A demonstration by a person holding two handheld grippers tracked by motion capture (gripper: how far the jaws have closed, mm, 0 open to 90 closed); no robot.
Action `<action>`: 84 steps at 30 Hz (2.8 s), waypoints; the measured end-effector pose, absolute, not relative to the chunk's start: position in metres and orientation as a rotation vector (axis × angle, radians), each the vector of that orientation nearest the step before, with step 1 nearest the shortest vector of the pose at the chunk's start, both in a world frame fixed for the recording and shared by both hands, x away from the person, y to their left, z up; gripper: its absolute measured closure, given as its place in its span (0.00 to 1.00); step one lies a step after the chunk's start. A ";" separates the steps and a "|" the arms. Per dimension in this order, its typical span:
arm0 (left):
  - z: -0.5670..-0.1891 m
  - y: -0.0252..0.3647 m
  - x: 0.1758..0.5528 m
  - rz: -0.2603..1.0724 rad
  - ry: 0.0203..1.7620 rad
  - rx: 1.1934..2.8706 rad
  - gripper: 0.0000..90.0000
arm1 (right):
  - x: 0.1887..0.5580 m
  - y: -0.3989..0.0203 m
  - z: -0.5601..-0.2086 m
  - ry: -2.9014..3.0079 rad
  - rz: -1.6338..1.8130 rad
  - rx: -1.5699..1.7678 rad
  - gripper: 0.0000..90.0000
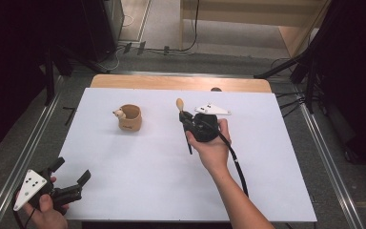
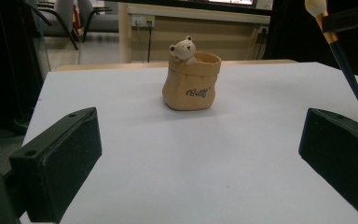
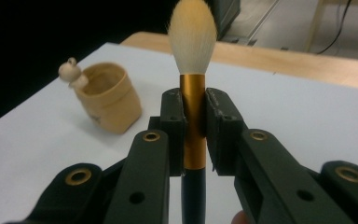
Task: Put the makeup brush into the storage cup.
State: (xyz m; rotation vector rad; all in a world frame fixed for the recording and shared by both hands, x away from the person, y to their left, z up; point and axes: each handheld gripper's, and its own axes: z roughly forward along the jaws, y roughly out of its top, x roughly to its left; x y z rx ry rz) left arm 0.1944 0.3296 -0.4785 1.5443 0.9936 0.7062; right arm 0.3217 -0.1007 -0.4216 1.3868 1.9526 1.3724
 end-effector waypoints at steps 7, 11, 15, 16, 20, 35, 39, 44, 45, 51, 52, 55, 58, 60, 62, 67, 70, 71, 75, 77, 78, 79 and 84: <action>-0.479 0.329 0.194 0.706 0.992 1.547 0.00 | 0.325 -0.097 -0.418 1.889 1.431 1.296 0.89; -0.479 0.330 0.194 0.705 0.995 1.545 0.00 | 0.327 -0.095 -0.417 1.852 1.435 1.268 0.89; -0.479 0.330 0.194 0.706 0.993 1.545 0.00 | 0.329 -0.093 -0.414 1.826 1.466 1.247 0.89; -0.479 0.330 0.194 0.706 0.993 1.545 0.00 | 0.329 -0.092 -0.413 1.822 1.478 1.244 0.89; -0.479 0.330 0.194 0.706 0.994 1.544 0.00 | 0.332 -0.092 -0.411 1.823 1.511 1.224 0.89; -0.479 0.332 0.195 0.707 0.997 1.538 0.00 | 0.340 -0.080 -0.407 1.749 1.609 1.123 0.89; -0.478 0.332 0.195 0.707 0.996 1.537 0.00 | 0.343 -0.075 -0.405 1.757 1.624 1.102 0.89; -0.478 0.333 0.195 0.706 0.997 1.536 0.00 | 0.351 -0.069 -0.404 1.760 1.625 1.098 0.89; -0.478 0.333 0.195 0.706 0.998 1.536 0.00 | 0.353 -0.067 -0.404 1.762 1.627 1.100 0.89; -0.478 0.334 0.195 0.705 0.999 1.530 0.00 | 0.360 -0.057 -0.402 1.765 1.655 1.102 0.89; -0.478 0.334 0.195 0.705 0.998 1.529 0.00 | 0.361 -0.055 -0.402 1.765 1.658 1.100 0.89; -0.478 0.334 0.194 0.704 0.998 1.529 0.00 | 0.364 -0.049 -0.400 1.767 1.665 1.083 0.89; -0.478 0.334 0.194 0.703 0.998 1.528 0.00 | 0.367 -0.043 -0.398 1.769 1.673 1.074 0.89; -0.478 0.334 0.194 0.702 0.999 1.525 0.00 | 0.369 -0.039 -0.397 1.768 1.683 1.071 0.89; -0.478 0.334 0.194 0.701 1.000 1.521 0.00 | 0.371 -0.035 -0.396 1.764 1.692 1.061 0.89; -0.478 0.335 0.194 0.700 1.002 1.520 0.00 | 0.375 -0.028 -0.396 1.744 1.733 1.080 0.89; -0.478 0.335 0.194 0.699 1.002 1.517 0.00 | 0.377 -0.023 -0.397 1.745 1.740 1.085 0.89; -0.478 0.335 0.194 0.699 1.002 1.515 0.00 | 0.378 -0.022 -0.397 1.745 1.735 1.077 0.89; -0.478 0.336 0.194 0.697 1.003 1.511 0.00 | 0.382 -0.015 -0.395 1.740 1.751 1.067 0.89; -0.478 0.336 0.195 0.695 1.006 1.512 0.00 | 0.383 -0.011 -0.394 1.746 1.753 1.061 0.89; -0.478 0.337 0.195 0.695 1.007 1.510 0.00 | 0.384 -0.009 -0.393 1.751 1.751 1.055 0.89; -0.478 0.337 0.195 0.695 1.006 1.509 0.00 | 0.385 -0.007 -0.393 1.753 1.752 1.053 0.89; -0.477 0.338 0.194 0.695 1.006 1.503 0.00 | 0.389 0.001 -0.391 1.755 1.758 1.045 0.89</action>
